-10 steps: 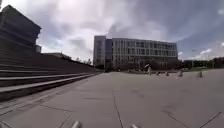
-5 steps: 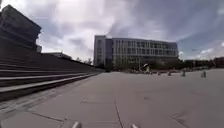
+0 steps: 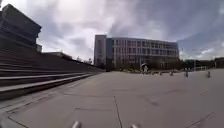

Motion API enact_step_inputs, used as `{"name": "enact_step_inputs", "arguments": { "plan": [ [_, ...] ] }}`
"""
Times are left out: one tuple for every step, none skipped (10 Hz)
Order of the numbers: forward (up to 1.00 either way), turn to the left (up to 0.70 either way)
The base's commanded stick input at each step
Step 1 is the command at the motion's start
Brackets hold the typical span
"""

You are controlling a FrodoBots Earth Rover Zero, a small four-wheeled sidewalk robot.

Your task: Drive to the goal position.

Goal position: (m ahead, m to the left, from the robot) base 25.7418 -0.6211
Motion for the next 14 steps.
{"name": "enact_step_inputs", "arguments": {
  "plan": [
    [0.70, 0.00],
    [0.70, 0.00],
    [0.70, 0.00],
    [0.70, 0.00],
    [0.70, 0.00],
    [0.70, 0.00],
    [0.70, 0.00],
    [0.70, 0.00],
    [0.70, 0.00],
    [0.70, 0.00],
    [0.70, 0.00],
    [0.70, 0.00],
    [0.70, 0.00],
    [0.70, 0.00]
  ]
}}
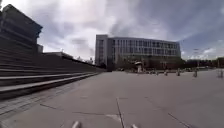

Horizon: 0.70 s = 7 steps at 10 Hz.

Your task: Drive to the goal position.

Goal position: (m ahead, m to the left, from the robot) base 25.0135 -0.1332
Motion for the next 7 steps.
{"name": "enact_step_inputs", "arguments": {
  "plan": [
    [0.70, 0.00],
    [0.70, 0.00],
    [0.70, 0.00],
    [0.70, 0.00],
    [0.70, 0.00],
    [0.70, 0.00],
    [0.70, 0.00]
  ]
}}
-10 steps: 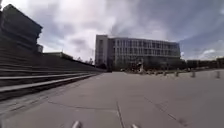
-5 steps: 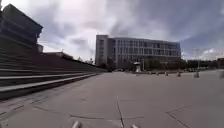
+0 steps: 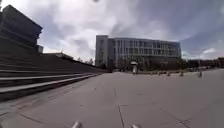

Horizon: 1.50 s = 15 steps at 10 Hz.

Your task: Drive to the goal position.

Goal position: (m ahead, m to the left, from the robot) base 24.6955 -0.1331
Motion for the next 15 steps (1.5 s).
{"name": "enact_step_inputs", "arguments": {
  "plan": [
    [0.70, 0.00],
    [0.70, 0.00],
    [0.70, 0.00],
    [0.70, 0.00],
    [0.70, 0.00],
    [0.70, 0.00],
    [0.70, 0.00],
    [0.70, 0.00],
    [0.70, 0.00],
    [0.70, 0.00],
    [0.70, 0.00],
    [0.70, 0.00],
    [0.70, 0.00],
    [0.70, 0.00],
    [0.70, 0.00]
  ]
}}
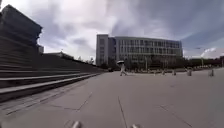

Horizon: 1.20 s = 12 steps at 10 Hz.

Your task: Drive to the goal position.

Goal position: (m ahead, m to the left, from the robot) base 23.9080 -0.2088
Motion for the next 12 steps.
{"name": "enact_step_inputs", "arguments": {
  "plan": [
    [0.70, 0.00],
    [0.70, 0.00],
    [0.70, 0.00],
    [0.70, 0.00],
    [0.70, 0.00],
    [0.70, 0.00],
    [0.70, 0.00],
    [0.70, 0.00],
    [0.70, 0.00],
    [0.70, 0.00],
    [0.70, 0.00],
    [0.70, 0.00]
  ]
}}
